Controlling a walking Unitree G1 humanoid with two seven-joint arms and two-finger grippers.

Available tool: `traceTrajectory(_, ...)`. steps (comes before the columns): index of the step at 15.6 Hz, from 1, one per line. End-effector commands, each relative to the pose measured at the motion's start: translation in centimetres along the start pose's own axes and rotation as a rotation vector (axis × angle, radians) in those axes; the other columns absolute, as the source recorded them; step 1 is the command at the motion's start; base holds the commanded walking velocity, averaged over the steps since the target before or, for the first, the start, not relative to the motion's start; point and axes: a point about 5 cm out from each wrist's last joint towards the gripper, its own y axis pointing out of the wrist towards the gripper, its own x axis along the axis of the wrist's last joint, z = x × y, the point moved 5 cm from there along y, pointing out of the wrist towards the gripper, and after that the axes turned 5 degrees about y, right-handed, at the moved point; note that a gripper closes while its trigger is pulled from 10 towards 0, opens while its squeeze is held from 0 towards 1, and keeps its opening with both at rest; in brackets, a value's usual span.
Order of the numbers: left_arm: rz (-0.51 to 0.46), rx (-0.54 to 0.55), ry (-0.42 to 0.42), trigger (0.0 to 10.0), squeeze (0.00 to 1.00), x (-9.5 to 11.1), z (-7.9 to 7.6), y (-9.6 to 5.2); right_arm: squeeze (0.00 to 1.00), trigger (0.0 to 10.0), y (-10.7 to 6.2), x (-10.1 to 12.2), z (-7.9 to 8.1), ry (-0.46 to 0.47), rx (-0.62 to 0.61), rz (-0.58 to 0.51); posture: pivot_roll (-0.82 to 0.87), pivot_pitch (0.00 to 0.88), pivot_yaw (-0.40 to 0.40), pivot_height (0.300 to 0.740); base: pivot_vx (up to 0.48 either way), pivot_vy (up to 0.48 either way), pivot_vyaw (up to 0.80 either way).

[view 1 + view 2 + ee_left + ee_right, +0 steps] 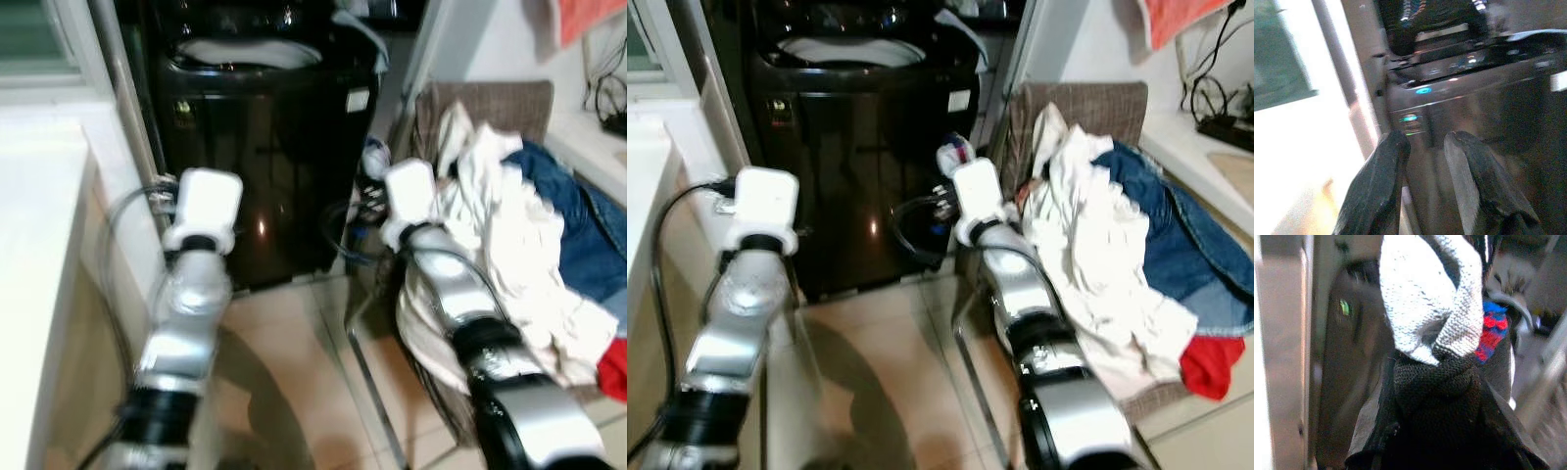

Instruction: Clothes washing

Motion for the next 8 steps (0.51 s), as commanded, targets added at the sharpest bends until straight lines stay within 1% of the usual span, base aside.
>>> traceTrajectory(1, -0.014, -0.054, -0.05, 10.0, 0.0, 0.6, -1.1, -0.2, 0.0, 0.0, -0.3, 0.6, -2.3, 0.049, -0.103, -0.016, 0.07, 0.0, -0.069, 0.74, 0.454, 0.0, 0.0)
traceTrajectory(2, 0.0, -0.064, -0.06, 10.0, 0.0, 0.2, -0.9, -0.4, 0.0, 0.0, -0.6, 0.4, -2.5, 0.107, -0.131, -0.02, 0.07, 0.0, -0.071, 0.74, 0.458, 0.0, 0.0)
traceTrajectory(3, 0.005, -0.072, -0.065, 10.0, 0.0, 0.0, -1.0, -0.4, 0.0, 0.0, -0.8, 0.3, -2.5, 0.123, -0.135, -0.02, 0.07, 0.0, -0.071, 0.74, 0.458, 0.0, 0.0)
traceTrajectory(4, 0.007, -0.11, -0.064, 10.0, 0.0, 0.0, -1.5, -0.7, 0.0, 0.0, -1.6, -0.6, -1.5, 0.124, -0.114, -0.009, 0.07, 0.0, -0.069, 0.74, 0.458, 0.0, 0.0)
traceTrajectory(5, -0.001, -0.142, -0.044, 10.0, 0.0, 0.3, -2.2, -0.8, 0.0, 0.0, -2.2, -1.4, -0.7, 0.121, -0.098, 0.006, 0.07, 0.0, -0.065, 0.74, 0.458, 0.0, 0.0)
traceTrajectory(6, 0.002, -0.156, -0.048, 10.0, 0.0, 0.4, -2.6, -0.7, 0.0, 0.0, -2.3, -1.7, -0.2, 0.122, -0.085, 0.013, 0.06, 0.0, -0.061, 0.74, 0.458, 0.0, 0.0)
traceTrajectory(8, 0.008, -0.16, -0.054, 10.0, 0.0, 0.4, -2.8, -0.6, 0.0, 0.0, -2.2, -1.7, -0.1, 0.124, -0.084, 0.013, 0.06, 0.0, -0.054, 0.74, 0.461, 0.0, 0.0)
